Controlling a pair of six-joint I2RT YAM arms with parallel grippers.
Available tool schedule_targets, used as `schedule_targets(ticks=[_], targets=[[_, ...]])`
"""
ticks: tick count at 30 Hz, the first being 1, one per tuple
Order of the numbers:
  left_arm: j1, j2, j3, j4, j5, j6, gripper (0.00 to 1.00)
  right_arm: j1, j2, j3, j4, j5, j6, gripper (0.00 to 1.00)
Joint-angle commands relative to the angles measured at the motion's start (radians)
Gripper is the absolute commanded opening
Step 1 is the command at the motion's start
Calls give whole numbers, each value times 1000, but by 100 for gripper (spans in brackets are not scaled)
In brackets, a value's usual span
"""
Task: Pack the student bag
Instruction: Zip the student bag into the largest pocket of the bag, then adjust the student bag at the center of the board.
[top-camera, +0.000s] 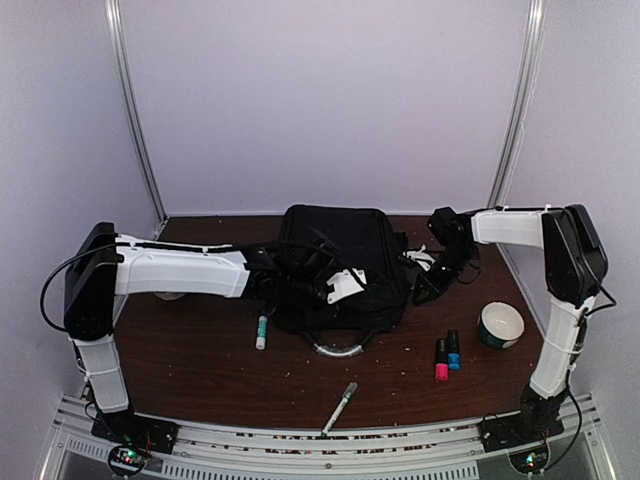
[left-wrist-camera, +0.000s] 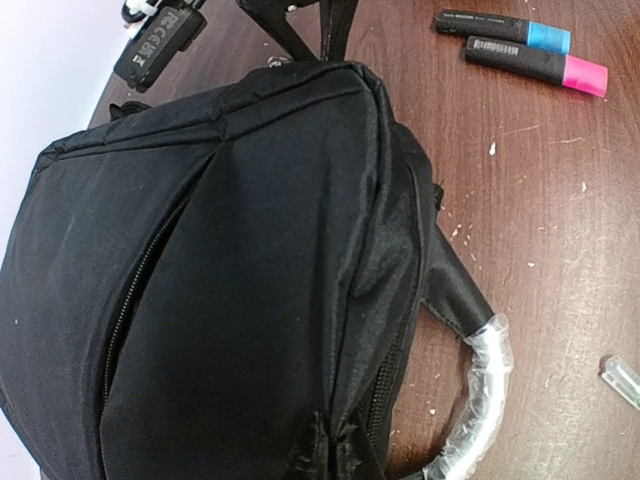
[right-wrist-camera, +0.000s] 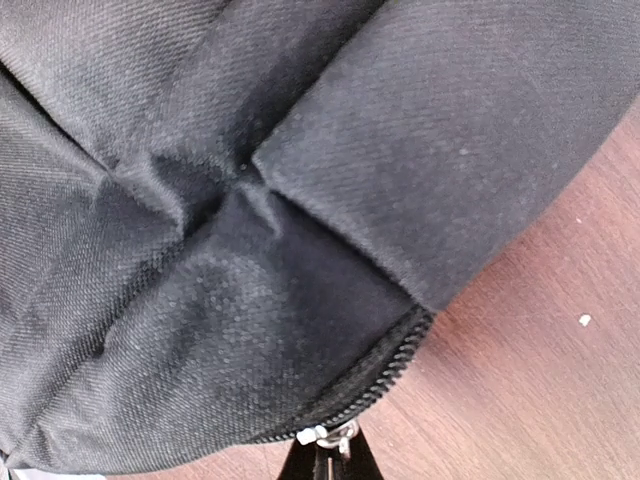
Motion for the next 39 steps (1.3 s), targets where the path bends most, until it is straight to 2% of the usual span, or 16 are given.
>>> schedule_targets(ticks=[1,14,17,19,21,24,27,31,39], targets=[[-4,-64,-25,-5,-8,-9,0,-26,18,52,-26,108,2,0],[-24,-71,-44,51,-24,12,2,-36,151,267,-119,180,37,0],[-24,-75,-42,54,-29,-5,8,-36,134,270,-126,169,36,0],[-24,-87,-46,54,-33,-14,19,-37,105,260,-131,164,34,0],[-24,-102,-50,52,-45,-26,33,-39,61,236,-128,164,32,7],[-24,-140,-55,44,-68,-45,45,-45,-27,191,-117,158,29,17],[-22,-196,-65,45,-112,-64,48,-50,-125,144,-108,172,24,25],[-6,-252,-63,22,-170,-80,51,-50,-245,93,-99,147,-1,30],[123,-306,-69,-26,-178,-242,60,-46,-438,28,-63,16,-26,42]])
